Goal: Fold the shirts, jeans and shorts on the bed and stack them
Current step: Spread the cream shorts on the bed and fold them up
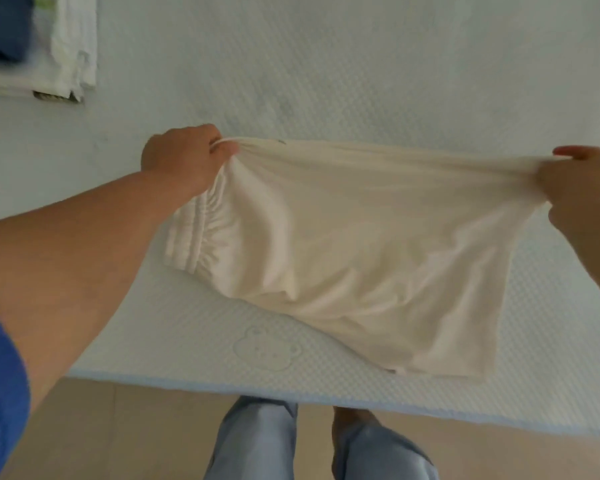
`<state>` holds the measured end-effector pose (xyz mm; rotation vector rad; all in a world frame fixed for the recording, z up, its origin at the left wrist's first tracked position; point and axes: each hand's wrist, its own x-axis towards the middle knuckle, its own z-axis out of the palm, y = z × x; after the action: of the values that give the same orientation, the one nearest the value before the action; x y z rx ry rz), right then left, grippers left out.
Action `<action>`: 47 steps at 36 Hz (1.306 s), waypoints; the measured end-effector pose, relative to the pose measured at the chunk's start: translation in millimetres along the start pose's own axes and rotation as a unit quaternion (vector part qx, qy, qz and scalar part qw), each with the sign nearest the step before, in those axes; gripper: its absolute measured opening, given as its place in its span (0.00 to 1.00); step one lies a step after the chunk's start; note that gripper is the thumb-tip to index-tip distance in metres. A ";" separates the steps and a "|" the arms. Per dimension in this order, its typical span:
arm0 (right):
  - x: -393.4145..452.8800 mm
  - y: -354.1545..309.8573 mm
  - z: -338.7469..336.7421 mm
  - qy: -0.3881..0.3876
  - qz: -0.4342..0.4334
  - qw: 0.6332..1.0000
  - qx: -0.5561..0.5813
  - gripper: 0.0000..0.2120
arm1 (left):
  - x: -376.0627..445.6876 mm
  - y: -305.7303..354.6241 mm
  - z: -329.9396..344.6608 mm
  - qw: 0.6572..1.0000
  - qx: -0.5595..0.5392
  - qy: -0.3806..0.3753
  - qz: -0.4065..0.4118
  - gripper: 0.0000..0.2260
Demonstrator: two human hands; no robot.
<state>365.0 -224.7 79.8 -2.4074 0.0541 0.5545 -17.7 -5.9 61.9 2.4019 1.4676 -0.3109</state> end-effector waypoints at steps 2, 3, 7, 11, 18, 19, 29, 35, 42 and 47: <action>14.5 -6.9 10.4 0.006 -0.008 1.000 -0.014 0.19 | 16.1 1.9 0.9 1.000 0.022 0.000 0.003 0.20; 20.3 -10.9 16.1 0.008 -0.013 1.000 -0.019 0.19 | 23.8 3.2 0.9 0.999 0.032 0.000 0.002 0.20; 39.9 -20.7 37.5 -0.003 -0.027 0.999 -0.040 0.19 | 47.6 9.3 -0.5 0.994 0.099 -0.042 -0.032 0.18; 52.2 -18.3 45.3 -0.034 0.008 0.997 -0.069 0.19 | 56.1 29.2 -0.7 0.981 0.159 -0.096 -0.058 0.14; 65.5 -21.3 36.8 -0.131 0.069 0.984 -0.102 0.22 | 63.7 81.2 -1.1 0.990 -0.044 -0.132 -0.022 0.27; 68.8 -22.6 35.7 -0.149 0.073 0.979 -0.121 0.23 | 66.1 90.1 1.1 0.989 -0.064 -0.130 -0.021 0.27; 98.2 -8.5 30.4 -0.197 0.080 0.977 -0.019 0.09 | 87.1 143.8 27.3 0.994 -0.056 -0.094 -0.021 0.14; 84.1 5.2 27.6 -0.141 0.019 0.990 -0.010 0.21 | 67.3 158.6 32.8 0.999 -0.043 -0.008 -0.017 0.15; 17.6 71.7 -15.4 -0.088 0.043 0.994 -0.044 0.17 | -26.6 178.4 38.3 0.977 -0.209 0.020 0.024 0.09; -39.5 140.5 -47.7 -0.148 0.135 0.976 -0.086 0.15 | -134.5 194.1 73.2 0.958 -0.242 -0.152 0.006 0.07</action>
<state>322.0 -368.0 45.0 -2.4709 0.2145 1.0793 92.9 -227.0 68.2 1.8773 1.2206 -0.2647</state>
